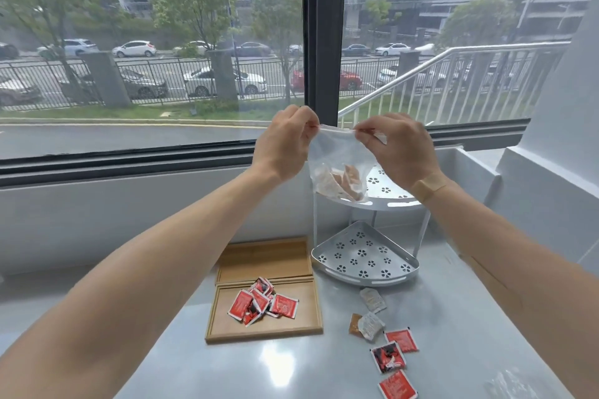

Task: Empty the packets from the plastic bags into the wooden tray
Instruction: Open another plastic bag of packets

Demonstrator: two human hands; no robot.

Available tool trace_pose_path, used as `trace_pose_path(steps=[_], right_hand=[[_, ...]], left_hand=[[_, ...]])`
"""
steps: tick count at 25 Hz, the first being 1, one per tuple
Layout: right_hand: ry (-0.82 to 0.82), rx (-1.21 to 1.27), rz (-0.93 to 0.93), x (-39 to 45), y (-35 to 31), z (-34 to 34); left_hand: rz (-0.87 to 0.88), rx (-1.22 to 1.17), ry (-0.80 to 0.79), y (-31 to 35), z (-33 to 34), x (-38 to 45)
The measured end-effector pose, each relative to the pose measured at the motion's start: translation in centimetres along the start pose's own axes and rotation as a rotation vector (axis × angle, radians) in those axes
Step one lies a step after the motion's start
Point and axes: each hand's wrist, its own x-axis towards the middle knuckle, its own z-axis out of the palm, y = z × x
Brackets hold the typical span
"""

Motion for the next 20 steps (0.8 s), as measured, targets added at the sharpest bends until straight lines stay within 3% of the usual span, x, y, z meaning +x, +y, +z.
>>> trace_pose_path(steps=[7, 11, 15, 20], right_hand=[[-0.193, 0.266, 0.065, -9.1, -6.6, 4.5], [-0.399, 0.319, 0.128, -16.9, -9.4, 8.3], [-0.582, 0.426, 0.325, -23.8, -12.0, 11.1], [-0.709, 0.422, 0.509, -29.4, -13.5, 12.9]], left_hand=[[-0.001, -0.18, -0.124, -6.6, -3.1, -12.5], [-0.148, -0.216, -0.217, -9.8, -3.0, -22.7], [-0.355, -0.276, -0.32, -11.4, -2.4, -31.0], [-0.551, -0.259, -0.385, -12.0, -0.8, -36.1]])
